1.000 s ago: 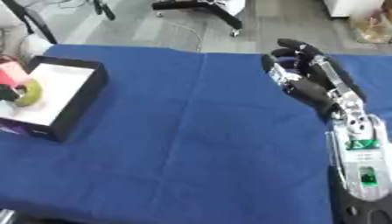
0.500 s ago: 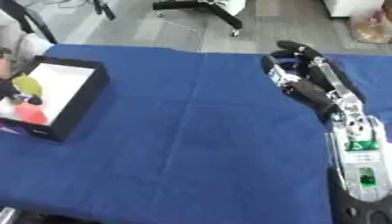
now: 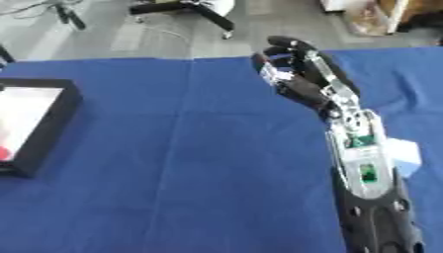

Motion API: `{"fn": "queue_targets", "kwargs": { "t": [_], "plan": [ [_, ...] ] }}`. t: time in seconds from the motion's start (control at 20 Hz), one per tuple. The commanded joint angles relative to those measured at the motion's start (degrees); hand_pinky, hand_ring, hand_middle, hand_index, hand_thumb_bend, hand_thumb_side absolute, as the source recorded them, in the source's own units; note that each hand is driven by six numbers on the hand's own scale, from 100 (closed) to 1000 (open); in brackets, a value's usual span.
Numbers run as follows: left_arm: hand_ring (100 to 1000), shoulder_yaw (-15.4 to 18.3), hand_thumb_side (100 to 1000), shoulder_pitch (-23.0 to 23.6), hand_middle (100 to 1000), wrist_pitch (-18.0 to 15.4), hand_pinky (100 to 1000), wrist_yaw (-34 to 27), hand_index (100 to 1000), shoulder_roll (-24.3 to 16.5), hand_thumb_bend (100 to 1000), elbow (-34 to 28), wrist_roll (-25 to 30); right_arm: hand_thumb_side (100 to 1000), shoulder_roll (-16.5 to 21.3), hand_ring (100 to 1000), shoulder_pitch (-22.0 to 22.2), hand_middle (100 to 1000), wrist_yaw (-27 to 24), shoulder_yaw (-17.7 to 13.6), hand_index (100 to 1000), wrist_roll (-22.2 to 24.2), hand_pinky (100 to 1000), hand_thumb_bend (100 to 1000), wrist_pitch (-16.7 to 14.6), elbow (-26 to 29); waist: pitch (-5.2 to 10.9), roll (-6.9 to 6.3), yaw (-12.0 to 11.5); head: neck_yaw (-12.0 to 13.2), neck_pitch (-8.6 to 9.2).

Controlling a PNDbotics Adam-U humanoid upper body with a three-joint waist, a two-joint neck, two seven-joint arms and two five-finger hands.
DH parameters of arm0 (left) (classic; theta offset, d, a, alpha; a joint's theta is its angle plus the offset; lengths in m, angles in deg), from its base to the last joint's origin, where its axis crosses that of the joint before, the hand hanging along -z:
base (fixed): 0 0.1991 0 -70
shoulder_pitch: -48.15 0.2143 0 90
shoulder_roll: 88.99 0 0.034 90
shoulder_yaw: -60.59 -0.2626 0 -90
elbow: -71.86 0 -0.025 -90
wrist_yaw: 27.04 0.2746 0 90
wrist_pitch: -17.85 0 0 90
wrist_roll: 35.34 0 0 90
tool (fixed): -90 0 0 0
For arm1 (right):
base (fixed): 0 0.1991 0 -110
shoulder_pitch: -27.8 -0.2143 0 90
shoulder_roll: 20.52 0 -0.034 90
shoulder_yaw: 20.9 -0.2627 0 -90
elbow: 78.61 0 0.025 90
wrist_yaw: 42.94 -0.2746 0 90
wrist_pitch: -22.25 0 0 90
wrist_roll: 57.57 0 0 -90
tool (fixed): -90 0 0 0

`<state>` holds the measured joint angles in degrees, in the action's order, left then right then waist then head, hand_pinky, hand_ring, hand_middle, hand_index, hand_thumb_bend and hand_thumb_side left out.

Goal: Pick up the objects with one hand, pass them to the other hand, and then place them into the box on the other side of the table.

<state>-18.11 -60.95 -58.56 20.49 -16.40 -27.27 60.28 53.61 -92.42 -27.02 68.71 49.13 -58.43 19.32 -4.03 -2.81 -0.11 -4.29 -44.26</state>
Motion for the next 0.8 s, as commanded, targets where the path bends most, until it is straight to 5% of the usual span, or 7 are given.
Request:
{"fn": "queue_targets", "kwargs": {
  "t": [0.05,0.2,0.35,0.55,0.7,0.8],
  "plan": [
    [686,-1.14,584,0.59,691,-2.91,792,-12.73,795,2.8,841,-6.23,-10.1,367,5.36,773,-2.3,768,2.64,-2.58,870,-2.11,733,283,-1.82,0.6,1.48,1.45,0.56,-7.78,0.14],
    [675,-4.21,582,1.7,679,-5.94,784,-20.95,784,7.29,809,-9.08,-14.45,338,11.77,777,-3.67,777,5.12,-4.5,874,-5.53,738,292,-3.19,-3.96,1.72,2.87,1.84,-14.44,0.14],
    [666,-7.34,586,2.24,670,-7.75,779,-23.82,776,12.35,794,-9.59,-14.24,330,17.4,798,-4.28,809,8.1,-5.76,896,-8.22,757,331,-4.72,-10.08,1.96,3.95,2.55,-17.62,0.14],
    [658,-10.96,590,3.56,661,-9.22,773,-26.69,772,18.31,785,-9.15,-12.12,350,23.0,850,-5.15,866,13.97,-6.01,934,-8.45,796,401,-7.87,-18.81,2.27,4.53,2.57,-19.71,0.14],
    [646,-12.47,588,4.86,651,-10.07,766,-28.46,766,21.05,779,-8.75,-11.36,326,26.44,887,-6.33,898,18.52,-6.68,953,-7.26,816,379,-9.98,-27.26,2.46,4.44,2.3,-19.69,0.14],
    [645,-13.22,589,5.37,649,-10.41,765,-29.35,764,21.57,776,-8.59,-10.93,373,27.94,893,-7.14,907,20.33,-7.16,957,-6.91,821,445,-11.07,-31.96,2.56,4.28,2.17,-19.32,0.14]
  ]
}}
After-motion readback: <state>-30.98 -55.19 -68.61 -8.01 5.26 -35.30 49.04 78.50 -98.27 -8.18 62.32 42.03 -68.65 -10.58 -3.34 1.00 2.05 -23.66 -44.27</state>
